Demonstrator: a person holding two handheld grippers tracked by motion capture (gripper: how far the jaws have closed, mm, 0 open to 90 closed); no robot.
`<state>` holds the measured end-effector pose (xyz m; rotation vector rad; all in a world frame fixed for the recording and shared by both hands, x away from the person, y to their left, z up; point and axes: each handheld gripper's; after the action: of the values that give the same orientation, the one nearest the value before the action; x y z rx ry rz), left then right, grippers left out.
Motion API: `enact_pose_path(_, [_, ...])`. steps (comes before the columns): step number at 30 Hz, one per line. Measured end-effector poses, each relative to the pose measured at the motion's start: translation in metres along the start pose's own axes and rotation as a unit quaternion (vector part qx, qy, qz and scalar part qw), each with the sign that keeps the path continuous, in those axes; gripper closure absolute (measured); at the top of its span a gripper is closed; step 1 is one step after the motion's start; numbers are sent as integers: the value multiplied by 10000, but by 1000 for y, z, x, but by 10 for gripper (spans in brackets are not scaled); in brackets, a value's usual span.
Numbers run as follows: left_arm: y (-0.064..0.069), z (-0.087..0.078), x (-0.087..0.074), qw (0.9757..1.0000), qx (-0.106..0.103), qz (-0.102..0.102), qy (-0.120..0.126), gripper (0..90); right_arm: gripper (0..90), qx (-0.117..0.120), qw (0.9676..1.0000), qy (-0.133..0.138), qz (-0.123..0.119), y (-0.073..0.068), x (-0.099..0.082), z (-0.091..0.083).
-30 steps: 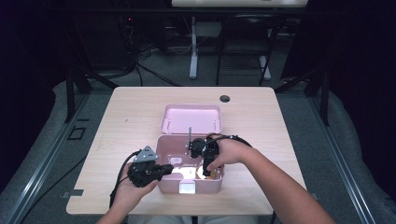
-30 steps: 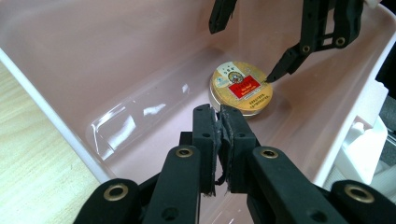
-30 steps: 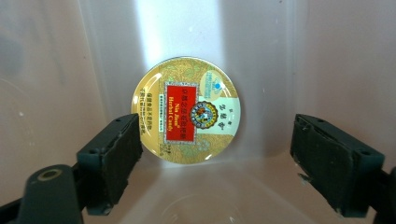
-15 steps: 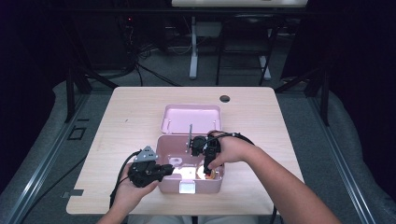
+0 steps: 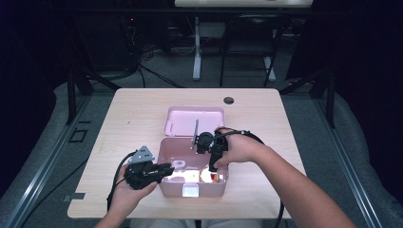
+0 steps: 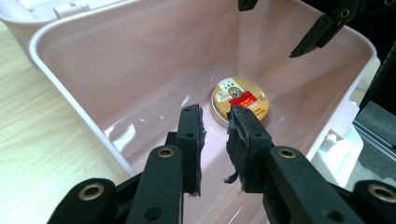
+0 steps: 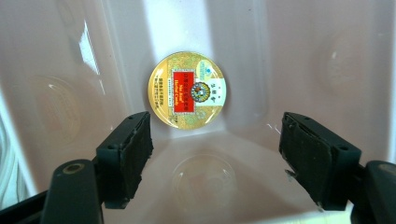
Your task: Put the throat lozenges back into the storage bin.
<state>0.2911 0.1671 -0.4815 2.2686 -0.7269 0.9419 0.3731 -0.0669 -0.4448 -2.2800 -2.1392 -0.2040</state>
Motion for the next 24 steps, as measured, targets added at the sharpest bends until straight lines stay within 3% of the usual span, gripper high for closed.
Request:
enact_pose_path(15, [-3, -11, 3, 9999, 72, -51, 120, 668, 348, 26, 9998, -7, 203, -3, -8, -22])
enact_pose_path(24, [-8, -16, 4, 9997, 168, -58, 147, 638, 356, -351, 9975, 272, 542, 2, -25, -37])
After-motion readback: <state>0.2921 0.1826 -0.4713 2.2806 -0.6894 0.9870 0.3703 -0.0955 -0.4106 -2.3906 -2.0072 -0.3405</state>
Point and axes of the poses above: each handheld gripper's, and its own axes: z roughly forward along the jaws, x roughly out of its top, y roughly to its right, and after that the axes turned 9 degrees about -z, right-handed
